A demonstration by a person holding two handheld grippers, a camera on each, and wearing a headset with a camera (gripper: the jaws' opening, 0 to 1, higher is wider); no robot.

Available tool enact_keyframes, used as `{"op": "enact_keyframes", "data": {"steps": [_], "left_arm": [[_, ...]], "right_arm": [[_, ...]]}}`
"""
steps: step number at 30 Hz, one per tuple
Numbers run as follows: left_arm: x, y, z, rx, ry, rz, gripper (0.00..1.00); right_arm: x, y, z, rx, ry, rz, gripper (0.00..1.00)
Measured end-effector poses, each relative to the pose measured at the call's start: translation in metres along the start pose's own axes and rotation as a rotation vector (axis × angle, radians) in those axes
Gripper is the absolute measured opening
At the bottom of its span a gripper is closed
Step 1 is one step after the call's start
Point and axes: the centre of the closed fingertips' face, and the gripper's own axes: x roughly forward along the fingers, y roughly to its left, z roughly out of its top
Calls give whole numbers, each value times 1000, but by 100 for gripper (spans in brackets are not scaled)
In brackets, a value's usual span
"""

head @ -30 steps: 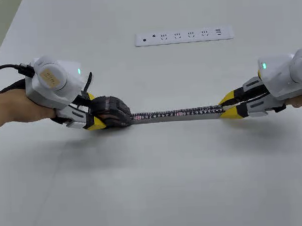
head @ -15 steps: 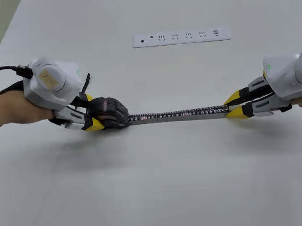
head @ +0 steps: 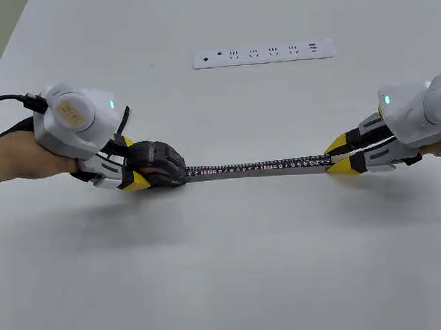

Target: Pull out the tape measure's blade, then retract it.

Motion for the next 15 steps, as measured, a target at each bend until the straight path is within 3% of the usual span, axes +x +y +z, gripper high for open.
{"op": "enact_keyframes", "data": {"steps": [15], "left_arm": [[1, 1, 0, 35, -1, 5, 31]], "right_arm": [[-2, -1, 0, -8, 17, -20, 14]]}}
